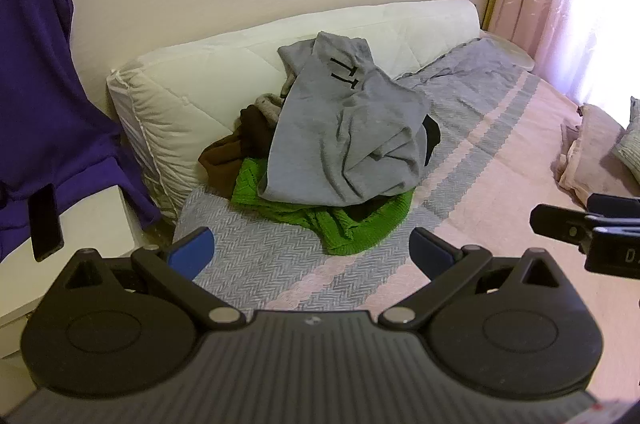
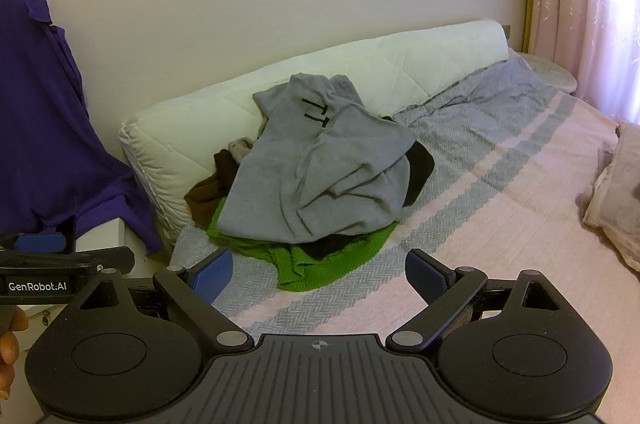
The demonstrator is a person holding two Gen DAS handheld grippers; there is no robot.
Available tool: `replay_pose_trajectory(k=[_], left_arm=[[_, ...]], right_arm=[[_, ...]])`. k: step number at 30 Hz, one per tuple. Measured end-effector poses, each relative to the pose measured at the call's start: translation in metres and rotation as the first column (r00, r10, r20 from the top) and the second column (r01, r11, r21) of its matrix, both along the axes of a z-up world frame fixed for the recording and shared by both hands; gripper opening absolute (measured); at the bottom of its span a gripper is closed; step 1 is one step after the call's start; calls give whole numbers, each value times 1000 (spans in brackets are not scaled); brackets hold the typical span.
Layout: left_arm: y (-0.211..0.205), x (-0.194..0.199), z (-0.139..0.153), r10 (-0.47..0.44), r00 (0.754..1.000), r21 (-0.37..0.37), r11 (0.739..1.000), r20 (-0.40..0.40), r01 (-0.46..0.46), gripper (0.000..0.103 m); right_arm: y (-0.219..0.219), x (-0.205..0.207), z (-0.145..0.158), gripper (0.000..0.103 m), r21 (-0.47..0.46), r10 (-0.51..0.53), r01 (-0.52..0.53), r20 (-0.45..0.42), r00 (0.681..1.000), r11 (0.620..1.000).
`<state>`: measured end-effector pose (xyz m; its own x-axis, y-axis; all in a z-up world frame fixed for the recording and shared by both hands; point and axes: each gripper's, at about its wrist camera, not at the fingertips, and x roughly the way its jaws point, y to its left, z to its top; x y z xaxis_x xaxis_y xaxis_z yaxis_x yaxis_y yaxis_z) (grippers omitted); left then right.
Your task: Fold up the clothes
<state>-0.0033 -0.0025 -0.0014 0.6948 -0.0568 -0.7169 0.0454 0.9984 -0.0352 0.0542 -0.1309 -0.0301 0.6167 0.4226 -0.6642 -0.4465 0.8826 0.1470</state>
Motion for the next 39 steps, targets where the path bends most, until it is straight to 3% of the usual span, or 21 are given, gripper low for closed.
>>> replay_pose_trajectory(k=[39], left_arm=[[-9,14,0,36,999,-6,999,-17,-36,102]], right_arm=[[-8,18,-6,91,-2,34,-34,-10,999,999]])
